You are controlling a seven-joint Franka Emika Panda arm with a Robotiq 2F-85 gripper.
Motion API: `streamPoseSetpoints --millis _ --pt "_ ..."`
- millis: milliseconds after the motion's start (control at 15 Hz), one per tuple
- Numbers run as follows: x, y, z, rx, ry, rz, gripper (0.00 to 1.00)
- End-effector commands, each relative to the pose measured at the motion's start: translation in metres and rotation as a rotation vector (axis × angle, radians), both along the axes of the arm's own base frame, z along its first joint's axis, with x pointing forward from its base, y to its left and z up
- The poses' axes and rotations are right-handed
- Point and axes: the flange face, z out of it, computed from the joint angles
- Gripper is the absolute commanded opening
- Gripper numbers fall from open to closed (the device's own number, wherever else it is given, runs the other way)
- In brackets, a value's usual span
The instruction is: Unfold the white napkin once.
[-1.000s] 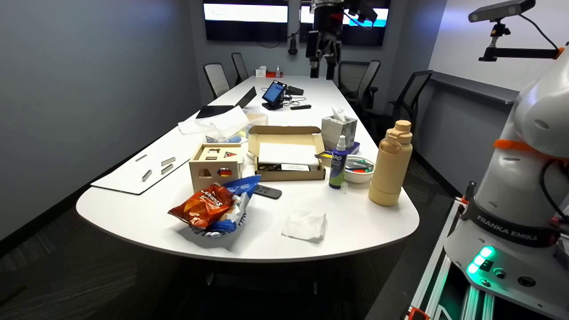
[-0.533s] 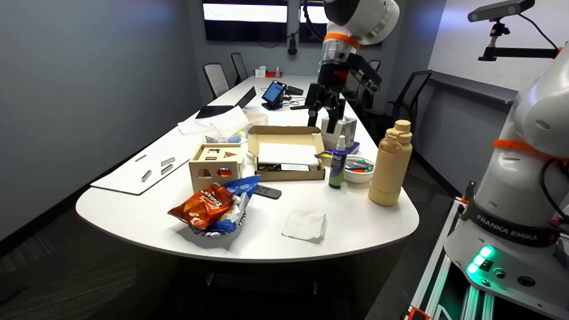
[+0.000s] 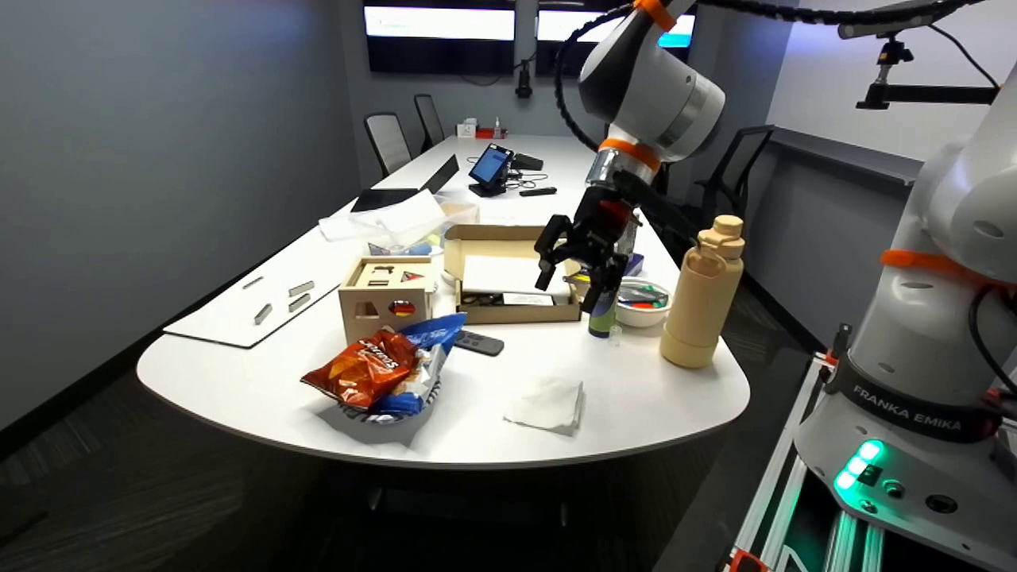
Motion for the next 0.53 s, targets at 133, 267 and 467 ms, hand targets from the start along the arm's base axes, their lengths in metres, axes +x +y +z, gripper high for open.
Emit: streamPoseSetpoints --millis 133,267,467 --pt "-0.003 0.008 -0.040 -0.014 0.048 -0.191 1.00" --pt "-0.006 0.009 -0.051 -0.028 0.074 -0.223 1.00" --pt "-0.005 0.012 -0.056 -0.033 0.061 -0.247 1.00"
